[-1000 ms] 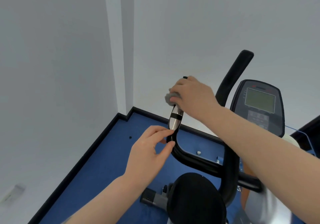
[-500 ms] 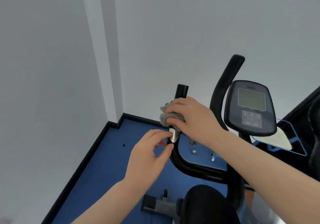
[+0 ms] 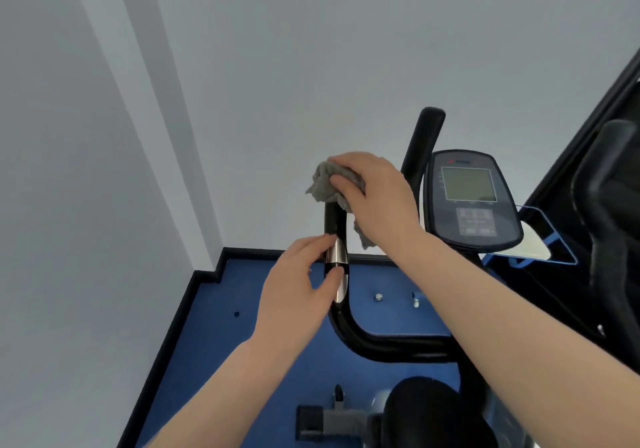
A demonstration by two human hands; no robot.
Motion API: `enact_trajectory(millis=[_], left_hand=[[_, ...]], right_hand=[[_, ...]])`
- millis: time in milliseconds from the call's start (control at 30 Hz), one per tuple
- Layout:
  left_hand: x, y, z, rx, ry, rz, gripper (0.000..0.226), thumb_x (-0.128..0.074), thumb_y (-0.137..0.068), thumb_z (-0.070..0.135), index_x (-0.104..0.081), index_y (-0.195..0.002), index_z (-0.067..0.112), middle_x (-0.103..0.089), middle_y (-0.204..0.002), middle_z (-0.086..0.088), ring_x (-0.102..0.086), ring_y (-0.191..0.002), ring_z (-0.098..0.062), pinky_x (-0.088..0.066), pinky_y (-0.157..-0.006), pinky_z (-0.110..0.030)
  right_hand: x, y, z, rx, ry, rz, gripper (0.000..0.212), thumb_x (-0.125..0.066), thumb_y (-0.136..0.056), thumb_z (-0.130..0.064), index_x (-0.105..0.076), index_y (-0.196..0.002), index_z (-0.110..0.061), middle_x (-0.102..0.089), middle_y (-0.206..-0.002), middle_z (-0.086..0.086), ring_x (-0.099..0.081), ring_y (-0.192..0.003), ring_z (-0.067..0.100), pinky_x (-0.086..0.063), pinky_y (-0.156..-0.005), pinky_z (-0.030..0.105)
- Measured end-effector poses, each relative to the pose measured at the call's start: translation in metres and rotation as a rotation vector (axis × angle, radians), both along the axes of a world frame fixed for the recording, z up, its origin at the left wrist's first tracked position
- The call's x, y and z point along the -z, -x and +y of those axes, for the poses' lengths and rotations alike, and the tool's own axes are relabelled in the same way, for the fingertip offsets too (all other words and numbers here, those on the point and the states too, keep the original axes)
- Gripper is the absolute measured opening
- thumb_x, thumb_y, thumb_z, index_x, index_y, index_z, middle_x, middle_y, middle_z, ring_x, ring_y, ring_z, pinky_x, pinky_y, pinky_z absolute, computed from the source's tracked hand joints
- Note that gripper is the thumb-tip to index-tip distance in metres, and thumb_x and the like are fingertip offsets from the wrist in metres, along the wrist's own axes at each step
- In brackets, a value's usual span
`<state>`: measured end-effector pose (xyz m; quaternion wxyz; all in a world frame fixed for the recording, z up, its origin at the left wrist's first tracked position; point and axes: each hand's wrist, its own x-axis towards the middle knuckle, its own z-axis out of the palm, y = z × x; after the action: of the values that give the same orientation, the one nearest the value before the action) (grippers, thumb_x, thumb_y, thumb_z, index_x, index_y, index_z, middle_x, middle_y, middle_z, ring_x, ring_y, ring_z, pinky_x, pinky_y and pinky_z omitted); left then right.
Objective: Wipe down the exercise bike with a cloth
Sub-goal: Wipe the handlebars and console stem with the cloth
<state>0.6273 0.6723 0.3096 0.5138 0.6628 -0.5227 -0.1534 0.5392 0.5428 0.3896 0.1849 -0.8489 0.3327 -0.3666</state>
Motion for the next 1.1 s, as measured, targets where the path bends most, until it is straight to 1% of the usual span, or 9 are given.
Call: enact_trajectory(millis=[133, 233, 333, 433, 600, 700, 833, 967, 1100], left_hand=[[0.003, -0.002, 0.004, 0.025, 0.002, 0.007, 0.043, -0.065, -0.089, 0.024, -0.058, -0.128, 0.041, -0.056, -0.122, 0.031, -0.051, -0.117, 0.008, -0.049, -0.094, -0.025], [0.005, -0.002, 0.005, 0.02, 0.005, 0.016, 0.044, -0.066, -0.09, 0.022, -0.058, -0.129, 0.04, -0.056, -0.125, 0.031, -0.05, -0.119, 0.008, -0.049, -0.096, -0.027], [0.005, -0.001, 0.004, 0.013, 0.002, 0.02, 0.045, -0.066, -0.09, 0.022, -0.056, -0.127, 0.045, -0.055, -0.126, 0.034, -0.049, -0.119, 0.009, -0.049, -0.094, -0.023], [0.006, 0.0, 0.005, 0.02, -0.005, 0.036, 0.046, -0.066, -0.09, 0.021, -0.055, -0.128, 0.045, -0.054, -0.127, 0.035, -0.048, -0.12, 0.011, -0.047, -0.093, -0.017], [0.008, 0.008, 0.007, -0.008, 0.026, 0.106, 0.045, -0.063, -0.093, 0.017, -0.056, -0.129, 0.042, -0.055, -0.13, 0.03, -0.047, -0.122, 0.01, -0.046, -0.095, -0.018], [0.008, 0.013, 0.01, -0.013, 0.022, 0.158, 0.045, -0.061, -0.093, 0.017, -0.056, -0.133, 0.039, -0.055, -0.133, 0.028, -0.049, -0.123, 0.005, -0.048, -0.098, -0.025], [0.009, 0.017, 0.02, -0.01, -0.001, 0.176, 0.048, -0.058, -0.095, 0.02, -0.05, -0.132, 0.048, -0.046, -0.132, 0.041, -0.053, -0.121, 0.0, -0.047, -0.098, -0.022], [0.01, 0.024, 0.022, -0.039, -0.008, 0.209, 0.048, -0.058, -0.095, 0.017, -0.051, -0.133, 0.046, -0.046, -0.133, 0.04, -0.054, -0.122, -0.006, -0.047, -0.1, -0.024], [0.007, 0.024, 0.026, -0.033, -0.007, 0.171, 0.05, -0.057, -0.095, 0.019, -0.047, -0.13, 0.053, -0.045, -0.132, 0.042, -0.053, -0.123, -0.004, -0.047, -0.1, -0.022]], right_hand=[[0.019, 0.007, 0.021, 0.066, -0.076, -0.062, 0.037, -0.058, -0.095, -0.027, -0.058, -0.131, -0.033, -0.07, -0.107, -0.003, -0.062, -0.101, 0.018, -0.051, -0.085, 0.041], [0.016, 0.006, 0.016, 0.151, -0.115, -0.132, 0.03, -0.063, -0.091, -0.028, -0.065, -0.121, -0.03, -0.072, -0.088, 0.001, -0.066, -0.083, 0.021, -0.054, -0.077, 0.044], [0.009, -0.002, 0.013, 0.161, -0.201, -0.215, 0.029, -0.063, -0.092, -0.029, -0.067, -0.121, -0.028, -0.073, -0.092, -0.002, -0.066, -0.087, 0.017, -0.054, -0.082, 0.043], [0.027, 0.009, 0.032, 0.17, -0.176, -0.117, 0.029, -0.062, -0.092, -0.033, -0.064, -0.121, -0.03, -0.071, -0.086, -0.002, -0.065, -0.081, 0.015, -0.053, -0.077, 0.039], [0.026, 0.022, 0.026, 0.153, -0.242, -0.017, 0.019, -0.064, -0.089, -0.036, -0.07, -0.08, -0.021, -0.063, -0.063, -0.006, -0.061, -0.065, 0.016, -0.051, -0.066, 0.036], [0.02, 0.015, 0.024, 0.16, -0.234, -0.084, 0.017, -0.062, -0.09, -0.035, -0.067, -0.081, -0.021, -0.062, -0.063, -0.005, -0.06, -0.065, 0.016, -0.05, -0.066, 0.037], [0.035, 0.031, 0.04, 0.095, -0.323, 0.036, 0.024, -0.062, -0.091, -0.034, -0.064, -0.072, -0.021, -0.056, -0.054, -0.007, -0.053, -0.055, 0.008, -0.047, -0.059, 0.031], [0.019, 0.026, 0.027, 0.113, -0.289, 0.018, 0.023, -0.06, -0.092, -0.035, -0.063, -0.073, -0.021, -0.06, -0.062, -0.005, -0.06, -0.067, 0.017, -0.049, -0.067, 0.035], [0.028, 0.023, 0.039, 0.124, -0.193, 0.216, 0.028, -0.053, -0.095, -0.039, -0.064, -0.083, -0.017, -0.063, -0.072, -0.002, -0.057, -0.07, 0.016, -0.044, -0.064, 0.032]])
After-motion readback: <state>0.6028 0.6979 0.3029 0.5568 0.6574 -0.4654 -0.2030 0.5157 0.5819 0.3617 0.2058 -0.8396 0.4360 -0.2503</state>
